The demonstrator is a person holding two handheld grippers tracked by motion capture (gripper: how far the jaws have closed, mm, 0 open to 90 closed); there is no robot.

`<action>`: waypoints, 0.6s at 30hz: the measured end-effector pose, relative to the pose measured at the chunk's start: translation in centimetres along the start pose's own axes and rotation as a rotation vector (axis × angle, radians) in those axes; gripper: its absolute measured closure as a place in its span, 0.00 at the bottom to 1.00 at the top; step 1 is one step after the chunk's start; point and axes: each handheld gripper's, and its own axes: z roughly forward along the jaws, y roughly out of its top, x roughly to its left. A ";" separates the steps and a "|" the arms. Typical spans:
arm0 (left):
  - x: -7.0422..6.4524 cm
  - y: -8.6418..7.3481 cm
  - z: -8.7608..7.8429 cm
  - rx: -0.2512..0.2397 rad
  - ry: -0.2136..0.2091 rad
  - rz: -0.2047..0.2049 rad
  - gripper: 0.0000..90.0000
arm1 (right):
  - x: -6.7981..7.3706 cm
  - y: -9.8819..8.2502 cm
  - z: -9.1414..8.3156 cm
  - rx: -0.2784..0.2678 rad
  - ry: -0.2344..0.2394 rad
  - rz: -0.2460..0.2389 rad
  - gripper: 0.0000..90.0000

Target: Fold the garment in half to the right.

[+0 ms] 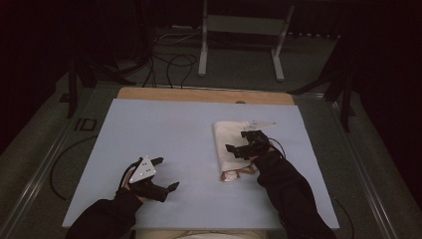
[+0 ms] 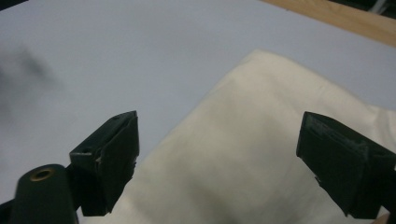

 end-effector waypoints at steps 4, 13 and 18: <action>0.0 0.0 0.0 0.002 -0.003 0.002 0.01 | 0.4 -1.1 -0.5 -0.019 0.025 -0.013 0.12; 0.2 0.0 -0.1 0.011 -0.021 0.002 0.01 | 0.7 -3.0 -2.2 -0.045 0.037 0.001 0.12; 0.3 0.0 -0.1 0.015 -0.026 0.000 0.01 | 0.5 -4.4 -3.3 -0.045 0.039 0.019 0.11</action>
